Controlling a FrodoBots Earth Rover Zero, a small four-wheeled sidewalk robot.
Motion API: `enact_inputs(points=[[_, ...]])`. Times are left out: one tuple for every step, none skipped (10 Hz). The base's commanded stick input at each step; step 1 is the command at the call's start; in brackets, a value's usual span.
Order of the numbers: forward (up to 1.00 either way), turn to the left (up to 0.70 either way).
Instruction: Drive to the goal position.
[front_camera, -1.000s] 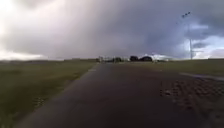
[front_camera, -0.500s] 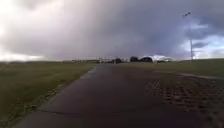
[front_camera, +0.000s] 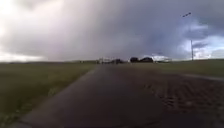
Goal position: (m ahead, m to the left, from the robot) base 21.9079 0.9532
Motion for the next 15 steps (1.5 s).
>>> enact_inputs(points=[[0.7,0.0],[0.7,0.0],[0.7,0.0],[0.7,0.0],[0.7,0.0],[0.7,0.0],[0.7,0.0],[0.7,0.0],[0.7,0.0],[0.7,0.0],[0.7,0.0],[0.7,0.0],[0.7,0.0],[0.7,0.0],[0.7,0.0]])
